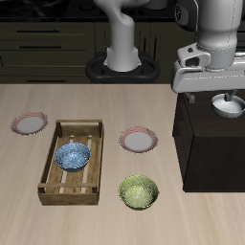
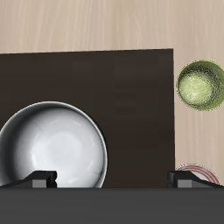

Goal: Place the white bowl on the off-center plate

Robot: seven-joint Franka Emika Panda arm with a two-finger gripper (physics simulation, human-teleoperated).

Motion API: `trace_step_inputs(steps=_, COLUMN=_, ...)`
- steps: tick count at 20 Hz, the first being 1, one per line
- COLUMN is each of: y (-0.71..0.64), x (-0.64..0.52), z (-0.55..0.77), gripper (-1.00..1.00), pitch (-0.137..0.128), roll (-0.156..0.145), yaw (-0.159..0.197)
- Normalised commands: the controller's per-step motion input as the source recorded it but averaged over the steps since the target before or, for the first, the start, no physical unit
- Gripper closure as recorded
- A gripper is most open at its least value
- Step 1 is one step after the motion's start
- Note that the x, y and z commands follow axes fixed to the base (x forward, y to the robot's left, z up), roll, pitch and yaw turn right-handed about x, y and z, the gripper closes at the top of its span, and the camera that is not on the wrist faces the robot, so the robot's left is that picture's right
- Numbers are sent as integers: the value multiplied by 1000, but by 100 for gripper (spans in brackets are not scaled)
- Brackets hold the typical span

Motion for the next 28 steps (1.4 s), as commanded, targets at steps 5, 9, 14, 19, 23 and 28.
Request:
trace_step_inputs(steps=5, y=8, x=3, z=-186, gripper=-100, pitch=20, roll=9, yaw=1)
trace_step_inputs(steps=9, y=32, x=-43, z=-161, gripper=-100, pitch=28, roll=40, yaw=-13)
trace_step_inputs(steps=14, y=62, x=-93, z=-198, gripper=100, pitch=17, roll=80, yaw=-13)
trace_step_inputs(steps=19, y=31, x=-72, z=-22, gripper=100, pitch=-1, roll=37, yaw=-18)
trace_step_inputs(steps=23, y=49, x=-64, z=111, gripper=100, pitch=-29, roll=32, yaw=-34)
trace_step_inputs(steps=28, y=-12, x=-21, z=97, gripper=100, pitch=-23, roll=12, yaw=-2)
